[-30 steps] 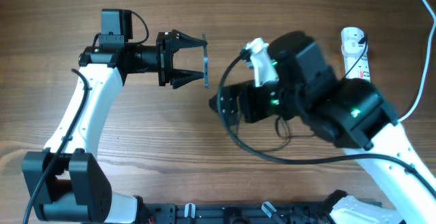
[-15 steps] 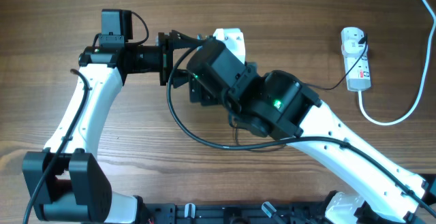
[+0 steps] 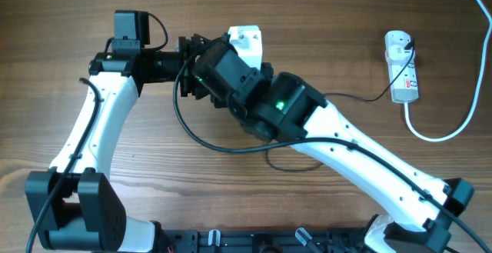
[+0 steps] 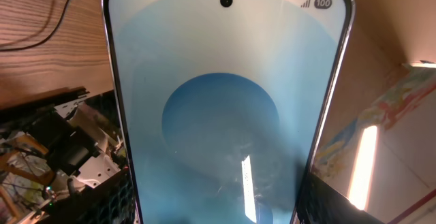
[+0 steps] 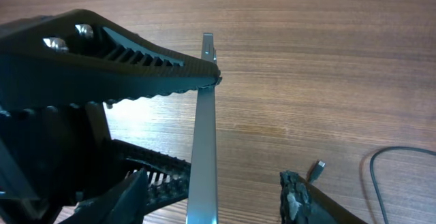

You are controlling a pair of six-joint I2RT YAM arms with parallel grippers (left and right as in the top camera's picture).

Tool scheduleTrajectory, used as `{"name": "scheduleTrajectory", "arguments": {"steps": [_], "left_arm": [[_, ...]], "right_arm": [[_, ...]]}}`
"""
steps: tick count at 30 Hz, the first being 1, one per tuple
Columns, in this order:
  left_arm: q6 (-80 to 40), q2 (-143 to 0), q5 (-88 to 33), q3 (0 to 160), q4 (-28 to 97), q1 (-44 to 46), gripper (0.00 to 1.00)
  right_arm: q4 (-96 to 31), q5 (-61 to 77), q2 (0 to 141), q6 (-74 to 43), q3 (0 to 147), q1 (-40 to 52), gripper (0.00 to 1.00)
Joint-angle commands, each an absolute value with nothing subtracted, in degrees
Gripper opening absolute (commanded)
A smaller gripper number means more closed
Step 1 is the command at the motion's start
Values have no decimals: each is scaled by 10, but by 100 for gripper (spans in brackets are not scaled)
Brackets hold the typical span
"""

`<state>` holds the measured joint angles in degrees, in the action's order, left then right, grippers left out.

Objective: Plug charger to phone and switch on socket

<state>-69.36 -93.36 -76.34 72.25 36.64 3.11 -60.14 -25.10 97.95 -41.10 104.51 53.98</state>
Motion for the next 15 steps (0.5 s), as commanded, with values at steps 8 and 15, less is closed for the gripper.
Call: {"name": "scheduleTrajectory", "arguments": {"steps": [8,15], "left_arm": [[-695,-918,-797,724,366,32,70],[-695,-918,-805,724,366,32,70]], "right_arm": [[-591,-272,981,-390,1056,541,50],[-592,-272,981,-390,1056,541,47]]}}
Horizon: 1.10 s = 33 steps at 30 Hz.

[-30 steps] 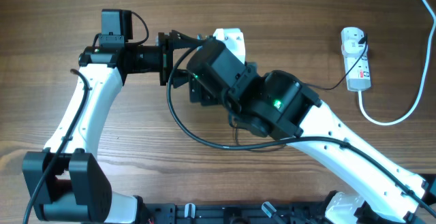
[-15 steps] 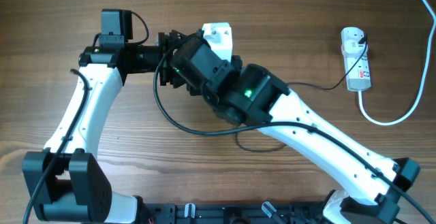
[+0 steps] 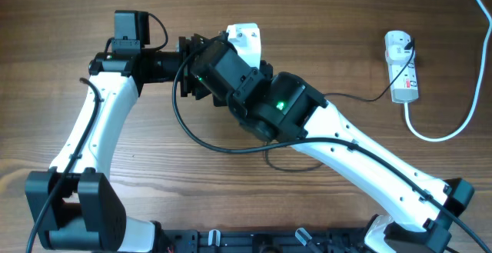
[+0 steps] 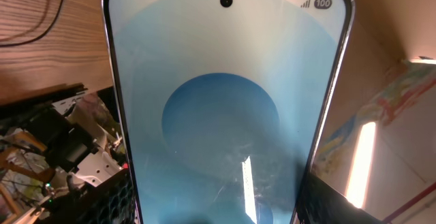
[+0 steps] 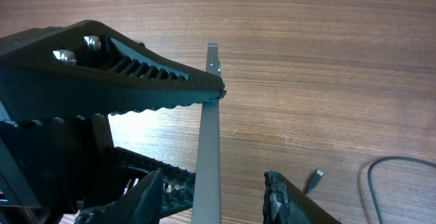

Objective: Plug charger to phone and switch on socket

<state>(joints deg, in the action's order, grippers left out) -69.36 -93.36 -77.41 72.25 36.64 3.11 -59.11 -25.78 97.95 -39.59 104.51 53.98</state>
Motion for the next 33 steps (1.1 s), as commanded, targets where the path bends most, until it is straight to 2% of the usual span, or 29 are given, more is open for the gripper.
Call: {"name": "scheduleTrajectory", "arguments": {"steps": [1,13,21,33], "left_arm": [[-695,-918,-805,724,366,32,70],[-695,-918,-814,724,366,32,70],[-695,-918,-816,724,366,32,70],[-695,-918,-802,724,366,32,70]], "right_arm": [[-592,-272,981,-390,1056,541,46],[-590,-285,981,-390,1056,541,43],[-591,-285,981,-390,1056,541,30],[-587,-274,981,-390,1056,541,22]]}}
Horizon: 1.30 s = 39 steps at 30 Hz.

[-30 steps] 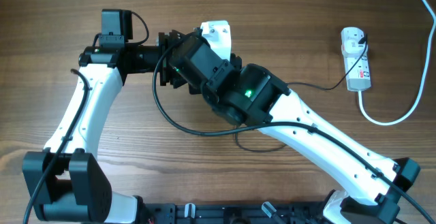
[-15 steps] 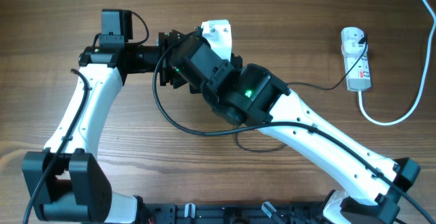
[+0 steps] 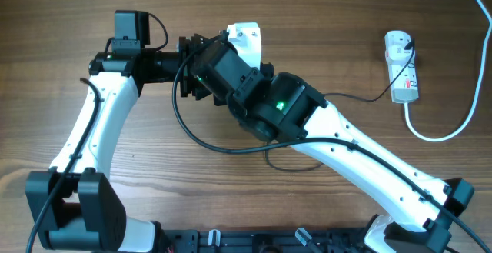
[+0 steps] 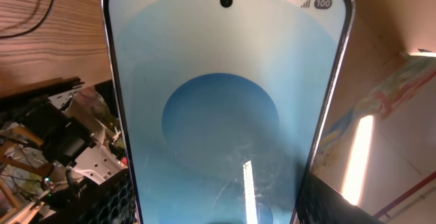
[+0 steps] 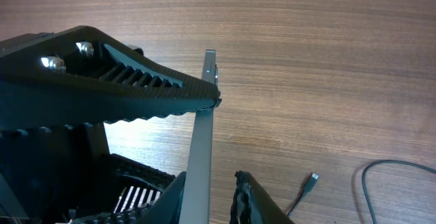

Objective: Plug charger to phone and switch on socket

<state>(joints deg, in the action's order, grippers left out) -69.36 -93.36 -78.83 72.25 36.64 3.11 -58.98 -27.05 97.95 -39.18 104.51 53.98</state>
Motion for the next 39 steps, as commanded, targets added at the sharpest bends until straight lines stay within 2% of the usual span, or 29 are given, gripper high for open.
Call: {"name": "scheduleTrajectory", "arguments": {"steps": [1,18,24,27,30,35,36,39], "left_arm": [[-695,-918,-802,724,366,32,70],[-695,-918,-803,724,366,32,71],[-695,-918,-803,724,366,32,74],[-695,-918,-803,724,366,32,82],[-695,-918,-802,724,366,32,100],[-695,-918,-796,724,366,32,100],[-695,-918,-787,724,366,32,100],[-695,-918,-785,724,366,32,100]], "right_arm": [[-587,-274,981,-390,1056,541,20],[-588,-256,981,-390,1056,541,6],[-587,-256,980,-392,1056,541,5],[-587,-257,980,-413,1056,541,5],[-592,-287,980,-472,1056,541,5],[-605,-317,979,-688,1056,531,4],[-605,-317,974,-776,1056,525,5],[-600,-316,967,-876,1056,524,5]]}}
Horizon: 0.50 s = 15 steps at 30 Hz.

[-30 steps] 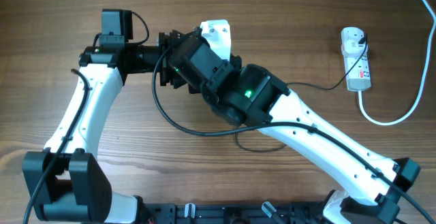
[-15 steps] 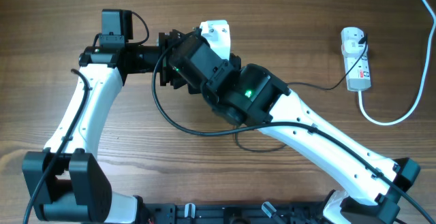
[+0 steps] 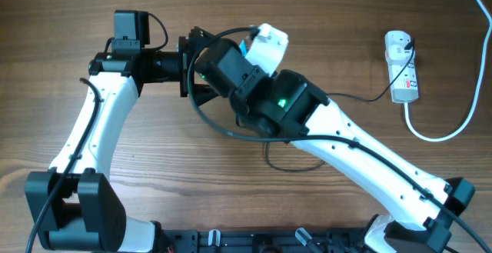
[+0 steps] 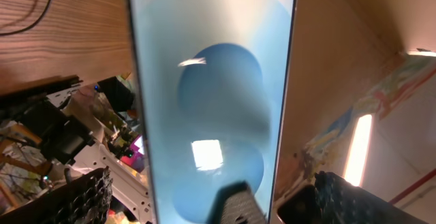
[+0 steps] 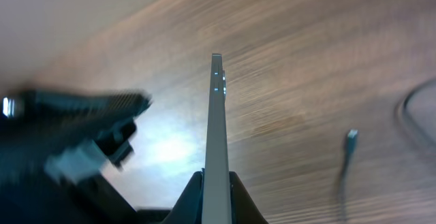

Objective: Plug charger to phone and switch on socket

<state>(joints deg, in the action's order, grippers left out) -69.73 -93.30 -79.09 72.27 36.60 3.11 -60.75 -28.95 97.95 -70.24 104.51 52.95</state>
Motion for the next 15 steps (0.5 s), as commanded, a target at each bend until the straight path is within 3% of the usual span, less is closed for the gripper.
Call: {"name": "scheduleTrajectory", "arguments": {"steps": [1,2,6,9,15], "left_arm": [[-695,-918,-785,724,366,32,100],[-695,-918,-785,724,366,32,94],[-715,-918,-786,724,366,32,92],[-768,-918,-786,724,366,32,77],[-777,-918,-786,724,366,32,64]], "right_arm": [[-601,-315,965,-920,1056,524,5],[-606,-314,961,-992,1056,524,4],[-615,-280,953,-1163,1056,524,5],[-605,-281,952,-1187,1056,524,4],[-589,-280,943,-1187,1056,524,4]]}}
